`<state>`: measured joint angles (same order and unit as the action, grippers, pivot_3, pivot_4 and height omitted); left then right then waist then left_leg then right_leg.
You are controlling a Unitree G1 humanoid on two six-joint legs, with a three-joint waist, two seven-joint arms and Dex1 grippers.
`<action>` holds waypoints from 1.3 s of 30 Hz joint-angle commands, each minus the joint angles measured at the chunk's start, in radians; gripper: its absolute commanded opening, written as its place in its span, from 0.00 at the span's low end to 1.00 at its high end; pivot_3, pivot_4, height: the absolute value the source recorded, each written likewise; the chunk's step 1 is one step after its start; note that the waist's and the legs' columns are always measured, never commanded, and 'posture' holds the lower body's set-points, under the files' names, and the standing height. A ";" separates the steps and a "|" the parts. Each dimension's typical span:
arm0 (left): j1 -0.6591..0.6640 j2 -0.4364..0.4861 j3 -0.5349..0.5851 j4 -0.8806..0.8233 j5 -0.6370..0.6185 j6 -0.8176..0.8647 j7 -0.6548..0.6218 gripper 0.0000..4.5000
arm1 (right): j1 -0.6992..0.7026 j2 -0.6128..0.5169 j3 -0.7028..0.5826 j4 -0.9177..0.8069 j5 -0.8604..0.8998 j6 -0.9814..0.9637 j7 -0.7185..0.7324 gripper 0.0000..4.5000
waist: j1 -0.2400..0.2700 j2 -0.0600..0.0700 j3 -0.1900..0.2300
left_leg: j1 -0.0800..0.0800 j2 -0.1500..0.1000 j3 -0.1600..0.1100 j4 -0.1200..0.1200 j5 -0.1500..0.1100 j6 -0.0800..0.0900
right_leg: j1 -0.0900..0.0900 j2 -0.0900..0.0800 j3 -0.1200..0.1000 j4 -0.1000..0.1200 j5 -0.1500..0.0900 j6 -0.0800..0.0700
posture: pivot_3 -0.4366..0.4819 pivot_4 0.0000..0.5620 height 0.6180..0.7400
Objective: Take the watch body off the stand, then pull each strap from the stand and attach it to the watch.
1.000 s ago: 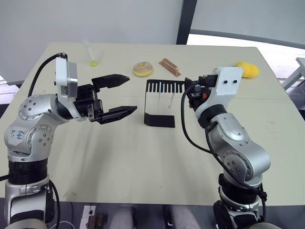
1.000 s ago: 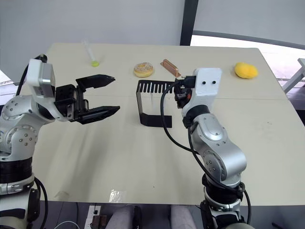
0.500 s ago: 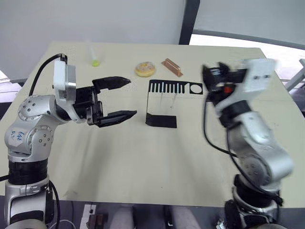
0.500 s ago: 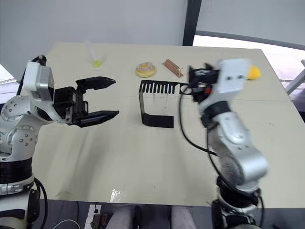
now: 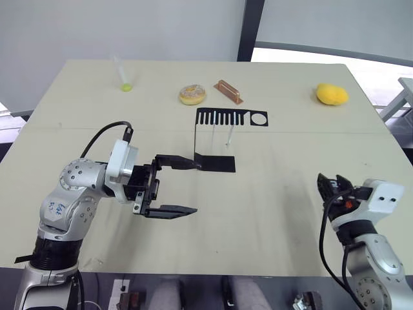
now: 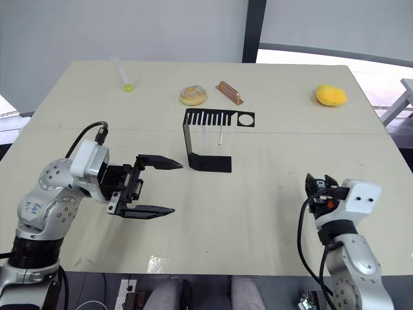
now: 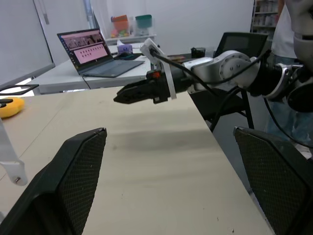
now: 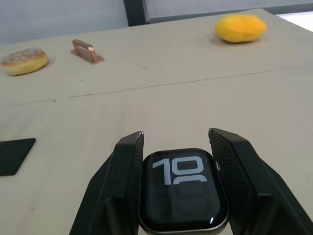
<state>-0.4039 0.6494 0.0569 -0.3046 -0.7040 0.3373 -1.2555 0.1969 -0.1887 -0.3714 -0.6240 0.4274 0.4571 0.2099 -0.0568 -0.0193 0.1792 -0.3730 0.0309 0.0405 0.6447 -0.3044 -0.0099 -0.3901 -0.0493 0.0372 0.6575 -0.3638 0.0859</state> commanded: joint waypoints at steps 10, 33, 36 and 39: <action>0.036 0.009 -0.025 -0.007 0.053 -0.076 -0.033 1.00 | -0.070 -0.063 0.162 0.431 -0.125 -0.363 0.230 0.36 | 0.003 0.000 0.000 | 0.000 0.000 0.000 0.001 0.000 0.000 | 0.000 0.000 0.001 0.000 0.000 0.000 | 0.48 0.27 1.00; 0.077 0.072 0.035 0.079 0.088 -0.109 -0.034 1.00 | -0.097 -0.359 0.065 0.336 0.077 -0.342 0.515 1.00 | 0.004 0.002 0.001 | 0.005 0.002 -0.001 0.001 -0.001 0.000 | 0.007 0.001 0.000 -0.003 0.000 0.000 | 0.48 0.27 1.00; 0.140 0.098 0.110 0.130 0.127 -0.153 0.011 1.00 | 0.038 -0.482 -0.088 0.186 0.161 -0.259 0.582 1.00 | 0.010 0.003 0.002 | 0.004 0.002 -0.002 0.001 -0.001 0.000 | 0.007 0.001 -0.001 -0.004 0.000 0.000 | 0.48 0.27 1.00; 0.212 0.110 0.206 0.192 0.156 -0.198 0.070 1.00 | 0.169 -0.510 -0.239 0.183 0.167 -0.312 0.643 1.00 | 0.023 0.001 0.002 | 0.004 0.002 -0.003 0.001 -0.002 0.001 | 0.008 0.001 -0.002 -0.007 0.000 0.000 | 0.48 0.27 1.00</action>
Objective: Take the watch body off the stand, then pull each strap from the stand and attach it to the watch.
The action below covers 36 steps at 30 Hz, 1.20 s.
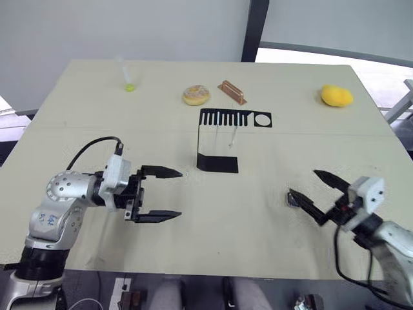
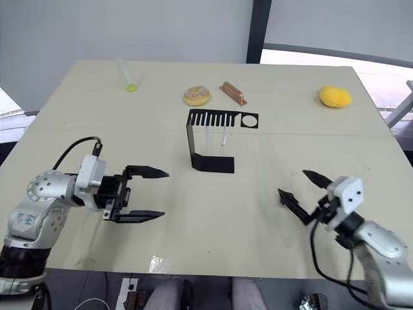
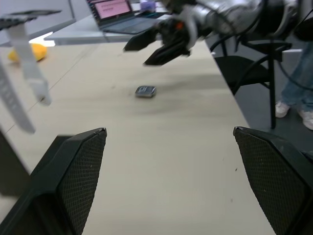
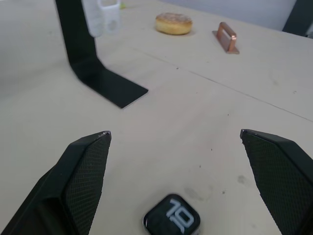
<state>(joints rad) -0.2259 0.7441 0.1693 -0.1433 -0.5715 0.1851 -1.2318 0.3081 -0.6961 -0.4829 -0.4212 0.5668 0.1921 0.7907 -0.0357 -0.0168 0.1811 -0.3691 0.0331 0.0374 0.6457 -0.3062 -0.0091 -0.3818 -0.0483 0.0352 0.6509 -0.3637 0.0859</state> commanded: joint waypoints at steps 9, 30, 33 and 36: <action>0.321 -0.019 0.350 0.225 0.087 -0.214 0.172 1.00 | 0.244 -0.016 -0.392 0.457 -0.086 -0.355 0.230 1.00 | 0.005 -0.002 0.000 | 0.004 -0.001 0.001 -0.003 -0.006 0.003 | 0.007 -0.006 -0.002 -0.012 0.001 0.001 | 0.48 0.27 1.00; 0.139 -0.256 0.055 -0.362 0.035 0.267 0.748 1.00 | -0.089 0.187 0.050 0.217 0.014 -0.347 0.202 1.00 | 0.008 0.004 -0.004 | 0.003 -0.003 0.002 -0.005 -0.001 0.002 | 0.007 -0.008 -0.006 -0.008 0.003 0.003 | 0.48 0.27 1.00; 0.086 -0.344 -0.077 -0.392 0.105 0.299 0.845 1.00 | -0.160 0.237 0.169 0.170 -0.026 -0.324 0.154 1.00 | 0.008 0.004 -0.004 | 0.001 -0.003 0.002 0.000 -0.002 0.001 | 0.007 -0.008 -0.006 -0.007 0.003 0.004 | 0.48 0.27 1.00; 0.034 -0.409 -0.178 -0.368 0.207 0.297 0.926 1.00 | -0.215 0.266 0.246 0.160 -0.055 -0.302 0.120 1.00 | 0.009 0.004 -0.004 | 0.001 -0.004 0.002 0.002 -0.002 0.002 | 0.007 -0.007 -0.005 -0.007 0.004 0.005 | 0.48 0.27 1.00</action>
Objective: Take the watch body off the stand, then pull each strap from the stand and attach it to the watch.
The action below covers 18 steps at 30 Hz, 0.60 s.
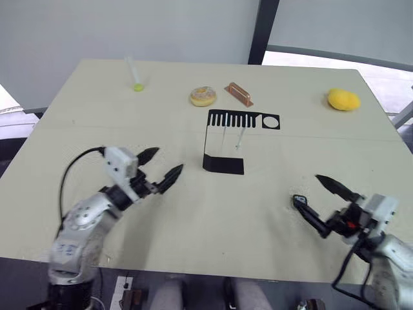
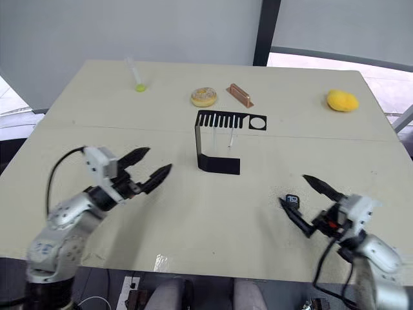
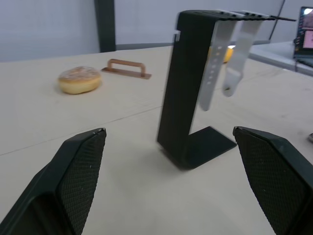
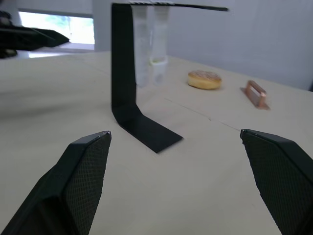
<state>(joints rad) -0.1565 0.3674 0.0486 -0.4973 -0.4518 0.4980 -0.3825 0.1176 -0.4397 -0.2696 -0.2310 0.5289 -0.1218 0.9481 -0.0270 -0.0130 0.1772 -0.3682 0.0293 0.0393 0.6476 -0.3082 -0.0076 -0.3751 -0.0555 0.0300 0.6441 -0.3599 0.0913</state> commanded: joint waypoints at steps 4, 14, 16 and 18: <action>-0.086 -0.128 -0.119 0.082 0.188 -0.056 0.165 1.00 | -0.076 0.044 0.103 -0.012 -0.047 0.013 -0.066 1.00 | 0.002 0.000 0.000 | 0.000 0.000 0.000 0.001 0.001 -0.001 | 0.000 0.001 0.000 0.000 0.000 0.000 | 0.48 0.27 1.00; -0.186 -0.243 -0.136 0.337 0.307 -0.197 0.222 1.00 | -0.114 0.110 0.194 0.006 -0.118 -0.008 -0.127 1.00 | 0.002 0.000 0.000 | -0.001 0.001 0.000 0.002 0.001 -0.002 | -0.001 0.002 0.001 0.001 0.000 0.000 | 0.48 0.27 1.00; -0.193 -0.257 -0.132 0.365 0.305 -0.210 0.215 1.00 | -0.113 0.117 0.202 0.004 -0.125 -0.007 -0.142 1.00 | 0.003 0.000 0.000 | -0.001 0.001 0.000 0.002 0.001 -0.002 | -0.001 0.002 0.000 0.001 0.000 0.000 | 0.48 0.27 1.00; -0.211 -0.275 -0.109 0.401 0.307 -0.214 0.240 1.00 | -0.117 0.129 0.209 -0.005 -0.138 0.001 -0.172 1.00 | 0.001 0.000 0.000 | -0.001 0.001 0.000 0.002 0.002 -0.002 | -0.001 0.002 0.000 0.001 0.000 0.000 | 0.48 0.27 1.00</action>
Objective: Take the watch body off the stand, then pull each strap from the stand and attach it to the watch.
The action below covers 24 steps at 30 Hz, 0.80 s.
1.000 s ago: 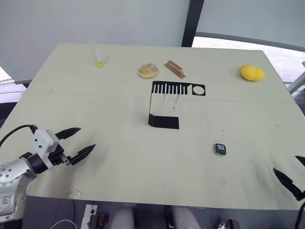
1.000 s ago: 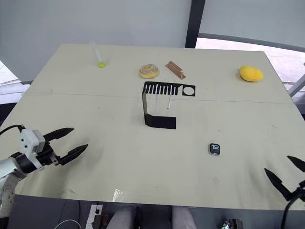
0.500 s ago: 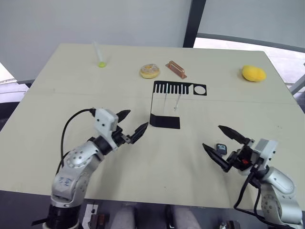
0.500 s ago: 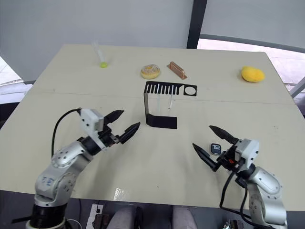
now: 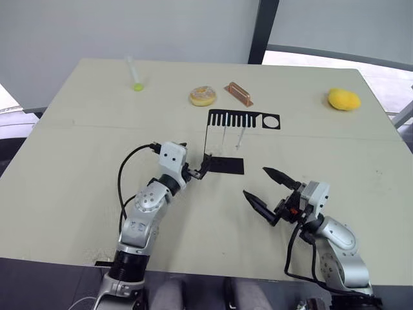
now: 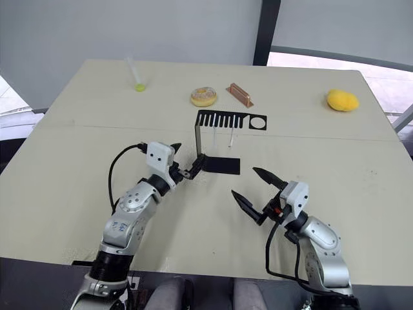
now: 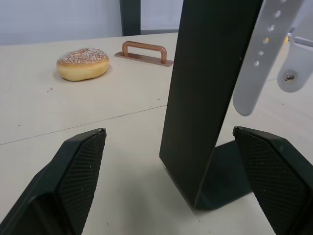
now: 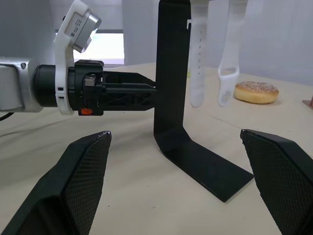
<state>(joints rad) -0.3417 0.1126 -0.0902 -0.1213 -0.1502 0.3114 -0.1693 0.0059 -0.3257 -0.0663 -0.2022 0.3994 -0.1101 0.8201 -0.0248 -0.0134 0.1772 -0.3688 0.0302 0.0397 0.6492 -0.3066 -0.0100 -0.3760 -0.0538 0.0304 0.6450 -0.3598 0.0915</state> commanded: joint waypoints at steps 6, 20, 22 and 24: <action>-0.085 -0.034 0.038 0.105 0.038 -0.075 0.042 1.00 | -0.024 0.036 0.026 -0.049 -0.064 -0.010 -0.125 1.00 | 0.000 0.000 0.000 | 0.000 0.000 0.000 0.000 0.000 0.000 | 0.000 0.000 0.000 0.000 0.000 0.000 | 0.48 0.27 1.00; -0.169 -0.083 0.008 0.203 0.102 -0.141 0.060 1.00 | -0.012 0.029 0.043 -0.091 -0.079 0.040 -0.212 1.00 | 0.000 0.000 0.000 | 0.000 0.000 0.000 0.000 0.001 -0.002 | 0.000 0.000 0.000 0.000 0.000 0.000 | 0.48 0.27 1.00; -0.170 -0.086 0.003 0.196 0.105 -0.139 0.057 1.00 | -0.018 0.030 0.039 -0.090 -0.085 0.046 -0.231 1.00 | 0.000 0.000 0.000 | 0.000 0.000 0.000 0.000 0.001 -0.002 | 0.000 0.000 0.000 0.000 0.000 0.000 | 0.48 0.27 1.00; -0.167 -0.087 -0.001 0.187 0.109 -0.136 0.057 0.87 | -0.022 0.035 0.036 -0.092 -0.088 0.053 -0.249 1.00 | 0.000 0.000 0.000 | 0.000 0.000 0.000 0.000 0.001 -0.002 | 0.000 0.000 0.000 0.000 0.000 0.000 | 0.48 0.27 1.00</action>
<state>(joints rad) -0.4985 0.0324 -0.0886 0.0950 -0.0499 0.1914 -0.1104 -0.0094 -0.2928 -0.0103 -0.2501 0.3115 -0.0572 0.5987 -0.0250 -0.0136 0.1771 -0.3691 0.0302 0.0401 0.6494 -0.3057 -0.0116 -0.3764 -0.0537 0.0304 0.6455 -0.3598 0.0916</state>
